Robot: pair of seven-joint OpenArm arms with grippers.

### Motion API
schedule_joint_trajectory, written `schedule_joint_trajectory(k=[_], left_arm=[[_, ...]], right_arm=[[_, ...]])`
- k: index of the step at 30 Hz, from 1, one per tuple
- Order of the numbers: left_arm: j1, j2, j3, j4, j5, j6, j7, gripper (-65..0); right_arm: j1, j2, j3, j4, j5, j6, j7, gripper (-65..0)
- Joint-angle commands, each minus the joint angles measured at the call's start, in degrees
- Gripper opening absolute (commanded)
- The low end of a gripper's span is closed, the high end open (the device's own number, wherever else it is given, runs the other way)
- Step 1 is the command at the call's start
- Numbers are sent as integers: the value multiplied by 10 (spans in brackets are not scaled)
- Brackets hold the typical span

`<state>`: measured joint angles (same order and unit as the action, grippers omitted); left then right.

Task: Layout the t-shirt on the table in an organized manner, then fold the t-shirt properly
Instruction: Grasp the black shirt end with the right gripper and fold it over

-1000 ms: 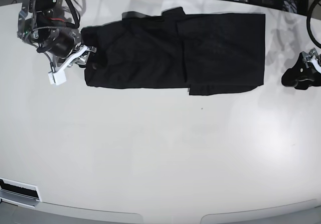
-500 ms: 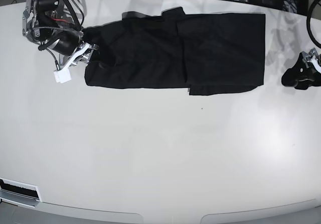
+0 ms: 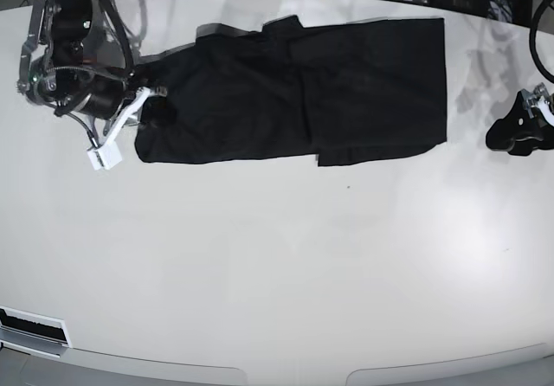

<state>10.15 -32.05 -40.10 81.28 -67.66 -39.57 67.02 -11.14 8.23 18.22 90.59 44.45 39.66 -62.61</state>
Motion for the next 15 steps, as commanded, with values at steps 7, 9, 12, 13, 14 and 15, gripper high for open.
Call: schedule_joint_trajectory(k=[7,9,12,13,14,15], left_arm=[[-3,-14,-4,8,-14,-4,-10,-220],[-3,-14,-4,8,-14,-4,-10,-220],[-3,-14,-4,8,-14,-4,-10,-220],[-3,-14,-4,8,-16,-4,-10,-220],[-3,-14,-4,8,-19,-4,-10,-220],[-3,-13,-4,8,-23,-4,-10,-220]], right_arm=[[-65,5,83,248,-71,3,10,-650],[-77,5,122,308,-74,3,10,-650],[-95,5,163,384,-51,2,10,-650],[-102,5,167,402,-33,-4,7,-650],[-110,5,167,414,-7,-7,3,-650],[-117,3,163,420,26,-7,-2,-650]])
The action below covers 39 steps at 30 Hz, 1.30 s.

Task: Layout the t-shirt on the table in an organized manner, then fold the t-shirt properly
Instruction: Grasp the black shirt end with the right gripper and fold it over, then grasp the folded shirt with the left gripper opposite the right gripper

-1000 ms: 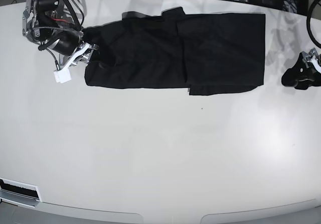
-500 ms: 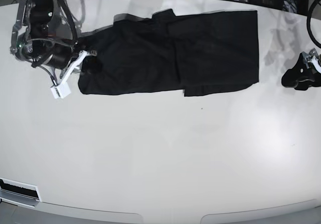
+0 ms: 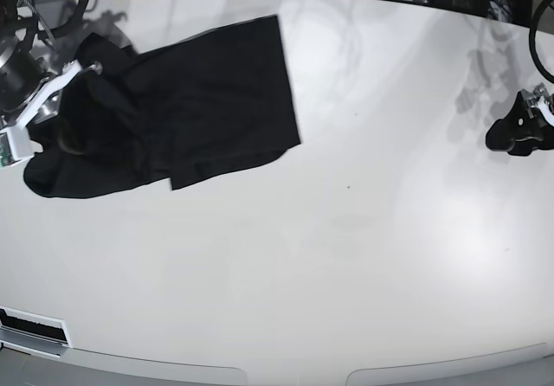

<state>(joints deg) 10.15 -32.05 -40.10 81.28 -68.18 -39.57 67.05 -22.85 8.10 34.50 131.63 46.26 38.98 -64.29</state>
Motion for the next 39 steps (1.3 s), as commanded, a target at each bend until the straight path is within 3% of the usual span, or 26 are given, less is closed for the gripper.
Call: schedule_joint_trajectory(k=[1,5,7,14,18,19,23,24,25,27,28,30,31,33,35,36,39], left_arm=[[-3,-12,-4,8,-17,-4,-10,-220],[-3,-13,-4,8,-17,-4,-10,-220],[-3,-13,-4,8,-18,-4,-11,-220],[-3,-13,-4,8,-23,-4,-10,-220],[-3,-13,-4,8,-24,-4,-10,-220],[-3,-13,-4,8,-24,-4,-10,-220],[-4,-13,-4,8,-33,-4,-10,-220],[-4,-13,-4,8,-37,-4,-10,-220],[-4,-13,-4,8,-47,-4,-9,-221],[-4,-13,-4,8,-71,-4,-2,-282],[-5,-13,-4,8,-85,-4,9,-363],[-5,-13,-3,8,-118,-4,34,-592],[-5,-13,-1,8,-138,-4,51,-650],[-5,-13,9,8,-168,-4,81,-650],[-5,-13,31,10,-168,-4,96,-650],[-5,-13,49,16,-168,-4,96,-650],[-5,-12,120,47,-168,-4,96,-650]], right_arm=[[-6,2,-7,10,38,2,6,-650],[-23,-17,-82,10,107,10,-31,-650],[-25,-34,-138,10,105,10,-31,-650],[-12,-48,-358,-6,15,10,3,-650],[29,-48,-450,-52,-53,10,33,-650],[41,-48,-467,-67,-64,10,45,-586],[88,-47,-513,-109,-75,9,50,-179],[100,-48,-518,-107,-71,9,36,-129],[112,-48,-521,-102,-65,8,18,-123],[136,-47,-521,-90,-59,8,-12,-128],[147,-47,-517,-83,-63,8,-21,-128],[160,-42,-502,-73,-82,8,-28,-155],[162,-41,-489,-73,-100,9,-24,-200],[162,-41,-457,-73,-150,10,-6,-375],[162,-37,-421,-79,-182,10,17,-620],[162,-29,-404,-86,-183,10,37,-650],[169,4,-373,-119,-183,10,109,-650]])
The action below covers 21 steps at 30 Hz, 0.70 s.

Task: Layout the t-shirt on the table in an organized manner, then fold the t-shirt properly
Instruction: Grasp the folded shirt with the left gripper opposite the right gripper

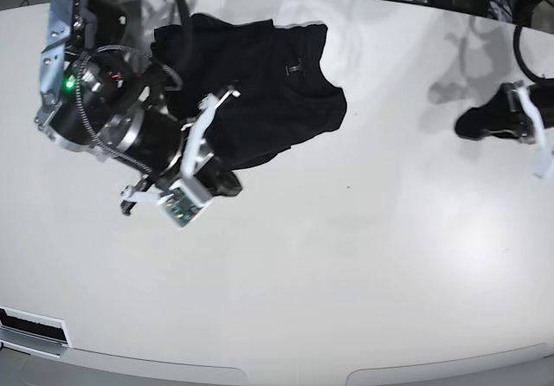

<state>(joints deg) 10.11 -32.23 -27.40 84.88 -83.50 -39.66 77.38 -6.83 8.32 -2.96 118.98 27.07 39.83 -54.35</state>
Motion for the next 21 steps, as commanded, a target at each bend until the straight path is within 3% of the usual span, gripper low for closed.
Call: schedule_joint_trajectory(k=[1,6,8,14,18,21], left_arm=[[-5,-11,22,26,-15,-3,-8,-650],[-5,8,162,151,7,-3,-13,-650],[-5,28,216,199,74,-3,-38,-650],[-6,83,397,235,334,-3,-195,-650],[-6,104,491,235,442,-3,-247,-650],[-6,114,533,227,509,-3,-279,-650]], right_arm=[[17,13,3,-6,9,2,15,-650],[63,59,-6,-84,9,2,12,-650],[82,68,-14,-117,-4,2,12,-650],[151,96,-89,-236,-71,-9,14,-650],[188,116,-157,-286,-135,-41,25,-650],[196,129,-190,-291,-152,-48,35,-650]])
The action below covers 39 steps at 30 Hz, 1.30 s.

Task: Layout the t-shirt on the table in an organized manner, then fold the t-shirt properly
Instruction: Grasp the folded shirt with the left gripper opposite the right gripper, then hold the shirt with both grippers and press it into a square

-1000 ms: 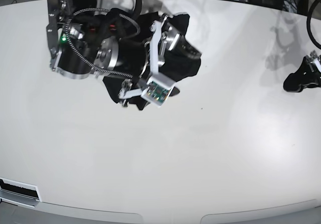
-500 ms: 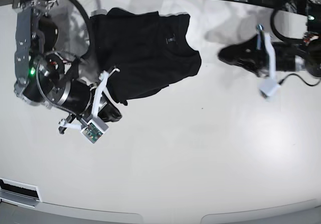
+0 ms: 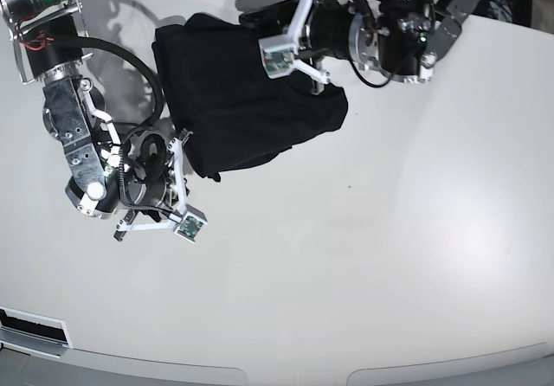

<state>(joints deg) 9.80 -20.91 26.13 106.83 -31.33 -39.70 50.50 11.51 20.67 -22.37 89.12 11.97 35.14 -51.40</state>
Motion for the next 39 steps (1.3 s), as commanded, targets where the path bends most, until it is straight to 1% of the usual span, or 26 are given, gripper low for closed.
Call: schedule_joint_trajectory(k=[1,4,7,9,12,14,16,19,22,23,24,25,26,28,30,32,34,35,36,39], left_arm=[[-3,5,7,0,6,-3,-21,-650],[-17,24,20,-39,41,7,-36,-650],[-45,36,19,-95,44,7,-38,-650],[-69,36,19,-127,46,7,-38,-650],[-109,36,19,-163,69,8,-38,-650],[-136,31,19,-186,86,8,-38,-650],[-166,22,19,-215,89,8,-47,-650],[-210,6,19,-271,97,7,-76,-650],[-251,6,19,-327,125,8,-102,-650],[-263,6,19,-341,116,12,-99,-650],[-273,6,19,-345,89,22,-89,-650],[-282,6,19,-340,48,27,-69,-650],[-286,6,16,-328,3,25,-45,-650],[-283,6,3,-284,-64,-1,-11,-650],[-268,6,-14,-227,-104,-3,19,-650],[-246,6,-33,-178,-149,-3,64,-650],[-218,6,-45,-152,-203,-3,96,-650],[-205,6,-45,-148,-220,-3,104,-650],[-190,7,-44,-148,-226,-3,111,-650],[-139,8,-44,-148,-219,-3,113,-650]], right_arm=[[14,10,-5,7,0,4,7,-650],[14,24,-32,7,0,16,7,-650],[14,30,-49,7,6,25,9,-650],[14,33,-51,8,24,28,6,-650],[14,46,-50,8,70,27,-22,-650],[14,60,-50,8,107,14,-37,-650],[14,75,-50,8,132,-5,-50,-650],[6,93,-50,9,150,-29,-54,-650],[-16,109,-50,9,158,-34,-54,-650],[-23,110,-49,9,156,-32,-53,-650],[-27,111,-49,9,148,-33,-47,-650],[-29,111,-49,9,141,-33,-35,-650],[-29,111,-49,9,130,-35,-18,-650],[-29,110,-49,9,101,-50,21,-650],[-29,108,-49,9,78,-65,40,-650],[-29,106,-49,9,75,-68,43,-650],[-24,106,-49,9,75,-61,53,-650],[-19,104,-49,9,77,-54,59,-650],[-12,103,-49,9,79,-44,64,-650],[12,95,-49,9,100,-16,68,-650]])
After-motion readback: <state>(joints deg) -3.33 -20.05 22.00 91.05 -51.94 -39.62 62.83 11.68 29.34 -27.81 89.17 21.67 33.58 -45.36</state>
